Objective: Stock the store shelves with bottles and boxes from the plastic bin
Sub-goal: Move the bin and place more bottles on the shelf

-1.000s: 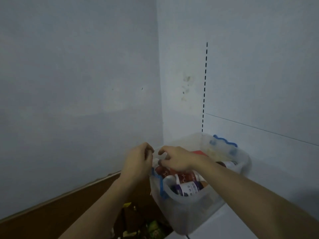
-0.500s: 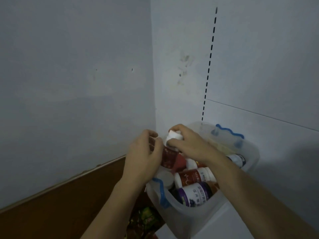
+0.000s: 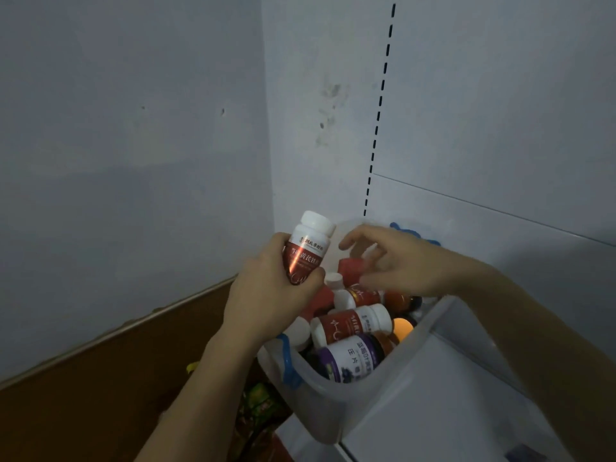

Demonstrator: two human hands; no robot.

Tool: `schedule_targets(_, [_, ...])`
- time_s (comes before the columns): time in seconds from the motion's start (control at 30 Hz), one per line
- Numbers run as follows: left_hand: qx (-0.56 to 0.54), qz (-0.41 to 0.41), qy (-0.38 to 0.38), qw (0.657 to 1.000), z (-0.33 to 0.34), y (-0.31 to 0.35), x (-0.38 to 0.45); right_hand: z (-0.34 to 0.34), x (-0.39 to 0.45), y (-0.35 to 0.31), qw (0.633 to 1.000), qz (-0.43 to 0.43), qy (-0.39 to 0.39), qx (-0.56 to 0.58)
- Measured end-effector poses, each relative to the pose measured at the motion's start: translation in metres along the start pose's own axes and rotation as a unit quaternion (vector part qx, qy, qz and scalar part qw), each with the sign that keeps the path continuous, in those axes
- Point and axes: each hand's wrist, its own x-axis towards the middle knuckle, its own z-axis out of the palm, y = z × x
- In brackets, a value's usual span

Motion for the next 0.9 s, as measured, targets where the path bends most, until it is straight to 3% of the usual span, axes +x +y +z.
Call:
schedule_targets(0.07, [0.005, -0.001, 0.002, 1.000, 0.000, 0.002, -0.001, 0.001, 0.002, 0.005, 0.981, 0.009, -0.143, -0.134])
schedule_targets(0.13, [0.014, -0.003, 0.007, 1.000, 0.000, 0.001, -0.002, 0.010, 0.004, 0.010, 0.959, 0.033, -0.210, -0.187])
schedule_targets(0.23, [0.016, -0.008, 0.010, 1.000, 0.000, 0.000, -0.003, 0.023, 0.008, 0.020, 0.959, 0.033, -0.186, -0.213])
schedule_targets(0.37, [-0.005, -0.014, 0.011, 1.000, 0.001, 0.000, -0.002, 0.024, 0.001, 0.032, 0.981, 0.041, -0.144, -0.122])
schedule_targets(0.47, [-0.015, -0.011, 0.013, 1.000, 0.000, 0.003, -0.004, 0.018, -0.010, 0.035, 0.999, 0.039, -0.032, -0.004])
schedule_targets(0.6, [-0.065, 0.000, 0.018, 0.998, -0.009, 0.018, -0.009, 0.014, -0.031, 0.033, 0.974, 0.047, 0.180, 0.133])
schedule_targets(0.7, [-0.185, -0.011, -0.020, 0.982, -0.013, 0.041, -0.017, 0.020, -0.053, 0.034, 0.932, 0.027, 0.315, 0.175])
schedule_targets(0.77, [-0.267, -0.017, -0.058, 0.962, -0.011, 0.062, -0.026, 0.027, -0.069, 0.031, 0.900, 0.029, 0.366, 0.235])
schedule_targets(0.9, [-0.359, -0.005, -0.104, 0.928, 0.010, 0.104, -0.051, 0.046, -0.110, 0.023, 0.833, 0.034, 0.493, 0.248])
